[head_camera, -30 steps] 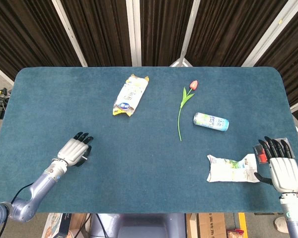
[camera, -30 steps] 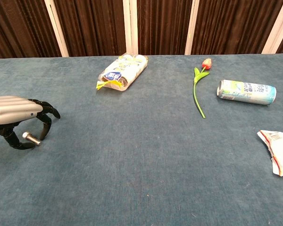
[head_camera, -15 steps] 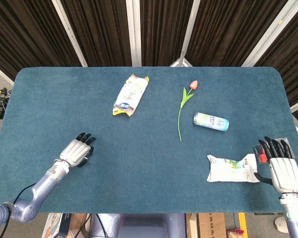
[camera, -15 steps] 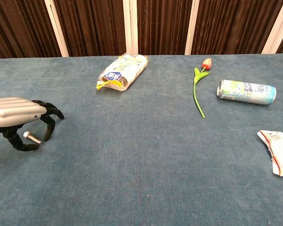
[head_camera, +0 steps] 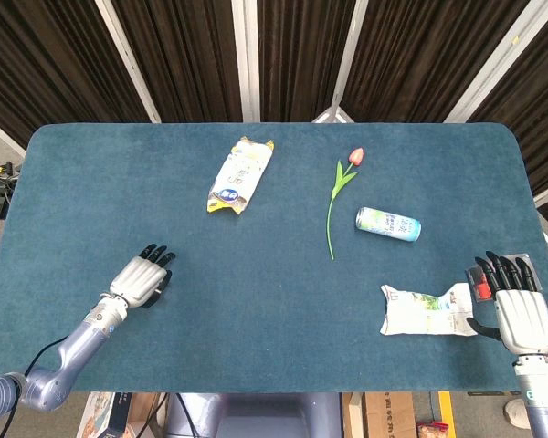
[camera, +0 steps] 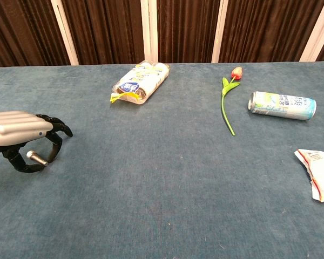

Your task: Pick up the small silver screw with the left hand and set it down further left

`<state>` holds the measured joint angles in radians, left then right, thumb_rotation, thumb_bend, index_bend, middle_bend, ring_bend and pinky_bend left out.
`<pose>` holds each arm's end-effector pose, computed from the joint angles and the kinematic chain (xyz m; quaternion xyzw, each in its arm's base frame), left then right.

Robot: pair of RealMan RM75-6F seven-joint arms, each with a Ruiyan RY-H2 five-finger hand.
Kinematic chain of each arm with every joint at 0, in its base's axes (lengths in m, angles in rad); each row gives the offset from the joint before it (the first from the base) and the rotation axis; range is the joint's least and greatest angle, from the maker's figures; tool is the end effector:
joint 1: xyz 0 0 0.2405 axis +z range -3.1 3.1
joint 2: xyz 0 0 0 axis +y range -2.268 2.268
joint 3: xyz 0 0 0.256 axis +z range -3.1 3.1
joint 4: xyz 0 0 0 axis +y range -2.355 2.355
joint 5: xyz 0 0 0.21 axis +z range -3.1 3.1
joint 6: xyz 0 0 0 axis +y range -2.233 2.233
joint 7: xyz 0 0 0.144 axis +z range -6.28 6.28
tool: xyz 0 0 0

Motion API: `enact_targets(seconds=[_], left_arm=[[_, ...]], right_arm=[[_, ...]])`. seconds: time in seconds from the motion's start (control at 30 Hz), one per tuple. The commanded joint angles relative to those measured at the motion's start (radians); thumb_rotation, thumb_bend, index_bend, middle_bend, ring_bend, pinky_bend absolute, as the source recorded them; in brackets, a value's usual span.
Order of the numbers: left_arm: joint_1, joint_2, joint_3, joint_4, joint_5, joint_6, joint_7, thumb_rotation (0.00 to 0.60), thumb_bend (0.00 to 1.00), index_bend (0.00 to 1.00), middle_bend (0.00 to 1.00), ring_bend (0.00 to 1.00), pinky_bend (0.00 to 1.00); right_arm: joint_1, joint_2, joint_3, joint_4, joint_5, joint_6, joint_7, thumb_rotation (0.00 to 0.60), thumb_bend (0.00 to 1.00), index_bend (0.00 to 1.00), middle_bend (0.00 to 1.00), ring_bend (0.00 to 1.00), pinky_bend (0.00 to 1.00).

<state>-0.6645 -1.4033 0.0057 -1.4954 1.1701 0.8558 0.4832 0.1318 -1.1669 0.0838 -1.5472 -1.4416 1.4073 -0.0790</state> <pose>-0.2281 0.3037 -0.0027 -0.8293 -0.3114 -0.2030 0.4172 -0.3199 -0.2037 0.1479 0.6090 -0.3727 0.3538 0.6042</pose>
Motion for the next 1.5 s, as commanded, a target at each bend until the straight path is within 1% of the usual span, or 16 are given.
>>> enact_targets(seconds=[0.03,0.27,0.4,0.73,0.83,0.93,1.03,1.17,1.2,1.27,1.3,1.37,1.4,1.5], left_arm=[[0.0,0.0,-0.001,-0.001,-0.001,0.002,-0.003,0.6,0.51,0.54,0.11,0.0,0.0],[0.001,0.004,0.002,-0.002,-0.004,0.006,0.0,0.6,0.52,0.55,0.11,0.0,0.0],[0.0,0.007,0.002,-0.007,0.001,0.011,0.003,0.6,0.53,0.57,0.13,0.0,0.0],[0.014,0.032,-0.006,-0.042,0.041,0.074,-0.007,0.6,0.54,0.58,0.13,0.0,0.0],[0.022,0.052,-0.012,-0.06,0.052,0.094,-0.025,0.6,0.54,0.58,0.14,0.0,0.0],[0.036,0.074,-0.019,-0.077,0.073,0.121,-0.072,0.6,0.54,0.58,0.14,0.0,0.0],[0.054,0.097,-0.026,-0.089,0.102,0.139,-0.171,0.6,0.54,0.58,0.15,0.0,0.0],[0.074,0.119,-0.035,-0.081,0.137,0.139,-0.357,0.6,0.54,0.58,0.16,0.0,0.0],[0.08,0.124,-0.039,-0.076,0.144,0.133,-0.433,0.6,0.54,0.58,0.16,0.0,0.0],[0.085,0.128,-0.044,-0.065,0.154,0.122,-0.535,0.6,0.54,0.58,0.16,0.0,0.0],[0.089,0.132,-0.048,-0.06,0.156,0.106,-0.622,0.6,0.54,0.58,0.16,0.0,0.0],[0.09,0.137,-0.052,-0.049,0.164,0.083,-0.729,0.6,0.54,0.58,0.16,0.0,0.0],[0.09,0.142,-0.053,-0.04,0.168,0.061,-0.812,0.6,0.54,0.58,0.16,0.0,0.0],[0.093,0.145,-0.059,-0.013,0.187,0.041,-0.955,0.6,0.54,0.58,0.16,0.0,0.0]], right_arm=[[0.0,0.001,-0.001,-0.001,-0.001,-0.001,0.001,0.6,0.1,0.13,0.1,0.09,0.0],[0.003,0.007,-0.004,-0.006,0.003,-0.016,0.007,0.6,0.1,0.13,0.1,0.09,0.0],[0.003,0.006,-0.002,-0.006,0.005,-0.012,0.009,0.6,0.1,0.13,0.1,0.09,0.0],[0.002,0.005,-0.001,-0.003,0.001,-0.006,0.016,0.6,0.1,0.13,0.1,0.09,0.0],[0.001,0.004,-0.001,-0.002,0.001,-0.004,0.016,0.6,0.1,0.13,0.1,0.09,0.0],[0.002,0.003,-0.002,-0.003,0.0,-0.005,0.014,0.6,0.1,0.13,0.1,0.09,0.0],[0.002,0.002,-0.003,-0.004,-0.001,-0.005,0.011,0.6,0.1,0.13,0.1,0.09,0.0],[0.002,0.0,-0.003,-0.004,-0.001,-0.004,0.005,0.6,0.1,0.13,0.1,0.09,0.0],[0.002,-0.001,-0.004,-0.005,-0.001,-0.005,0.003,0.6,0.1,0.13,0.1,0.09,0.0],[0.003,-0.002,-0.004,-0.005,-0.001,-0.005,0.0,0.6,0.1,0.13,0.1,0.09,0.0],[0.003,-0.002,-0.005,-0.005,-0.001,-0.006,-0.002,0.6,0.1,0.13,0.1,0.09,0.0],[0.003,-0.003,-0.005,-0.006,-0.001,-0.007,-0.003,0.6,0.1,0.13,0.1,0.09,0.0],[0.004,-0.003,-0.005,-0.006,0.0,-0.008,-0.004,0.6,0.1,0.13,0.1,0.09,0.0],[0.004,-0.004,-0.004,-0.005,0.002,-0.009,-0.005,0.6,0.1,0.13,0.1,0.09,0.0]])
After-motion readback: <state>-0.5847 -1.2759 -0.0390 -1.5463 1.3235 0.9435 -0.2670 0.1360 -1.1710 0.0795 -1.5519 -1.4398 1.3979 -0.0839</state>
